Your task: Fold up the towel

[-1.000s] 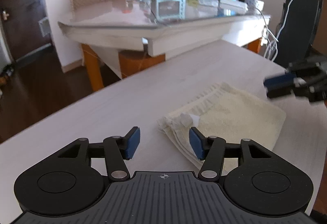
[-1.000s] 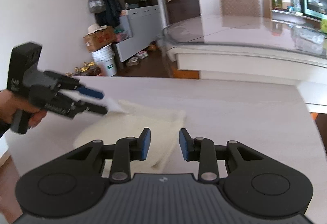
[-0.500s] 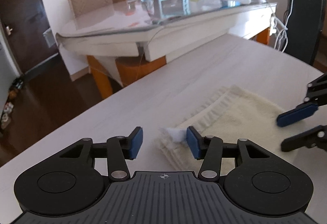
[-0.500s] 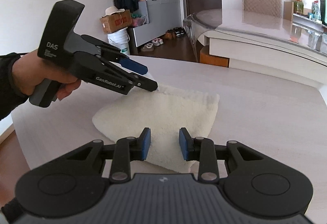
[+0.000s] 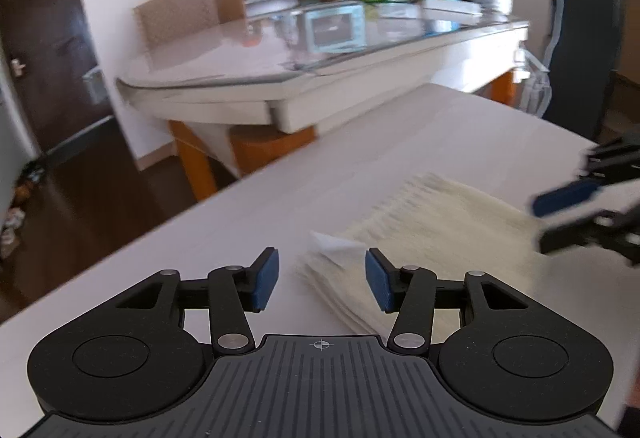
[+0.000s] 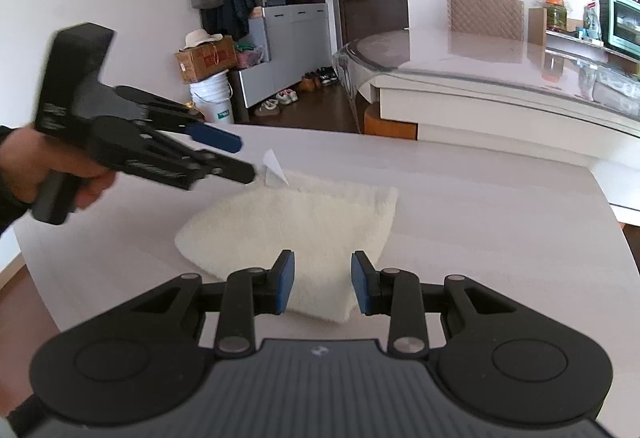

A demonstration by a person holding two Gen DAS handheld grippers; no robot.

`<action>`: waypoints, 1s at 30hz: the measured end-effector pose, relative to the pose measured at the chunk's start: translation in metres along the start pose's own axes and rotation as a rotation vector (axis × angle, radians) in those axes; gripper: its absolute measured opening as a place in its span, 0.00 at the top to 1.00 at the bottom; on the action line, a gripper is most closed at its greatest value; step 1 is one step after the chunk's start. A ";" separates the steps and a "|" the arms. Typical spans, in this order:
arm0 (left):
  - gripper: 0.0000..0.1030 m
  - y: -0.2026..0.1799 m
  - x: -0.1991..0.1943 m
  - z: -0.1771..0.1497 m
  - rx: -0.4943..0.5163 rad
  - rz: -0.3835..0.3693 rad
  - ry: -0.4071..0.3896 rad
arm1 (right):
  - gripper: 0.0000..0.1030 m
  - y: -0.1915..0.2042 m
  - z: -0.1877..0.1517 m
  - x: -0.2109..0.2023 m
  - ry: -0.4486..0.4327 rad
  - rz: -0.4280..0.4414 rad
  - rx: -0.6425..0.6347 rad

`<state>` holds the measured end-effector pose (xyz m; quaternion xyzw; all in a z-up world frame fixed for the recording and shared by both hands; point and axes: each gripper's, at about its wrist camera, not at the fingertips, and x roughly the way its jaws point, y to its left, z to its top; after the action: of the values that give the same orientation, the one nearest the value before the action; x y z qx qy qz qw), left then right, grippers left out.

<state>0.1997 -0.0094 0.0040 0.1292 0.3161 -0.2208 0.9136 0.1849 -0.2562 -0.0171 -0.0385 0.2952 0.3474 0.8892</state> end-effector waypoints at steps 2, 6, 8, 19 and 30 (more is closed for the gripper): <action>0.59 -0.012 -0.008 -0.007 0.024 -0.040 -0.003 | 0.66 0.001 -0.001 -0.002 -0.008 0.002 0.013; 0.77 -0.026 -0.010 -0.018 0.046 -0.069 0.026 | 0.68 0.006 -0.001 -0.001 -0.012 0.013 0.019; 0.78 -0.029 -0.008 -0.026 0.036 -0.070 0.047 | 0.68 0.010 -0.002 0.000 -0.002 0.017 0.002; 0.75 -0.025 -0.016 -0.031 -0.018 -0.041 0.015 | 0.71 0.015 -0.005 0.005 0.023 0.000 -0.049; 0.75 0.004 0.018 0.000 -0.026 -0.009 -0.016 | 0.71 -0.002 0.024 0.033 0.018 0.000 -0.060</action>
<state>0.2146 -0.0119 -0.0068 0.1142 0.3120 -0.2219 0.9167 0.2174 -0.2311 -0.0156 -0.0681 0.2927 0.3559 0.8849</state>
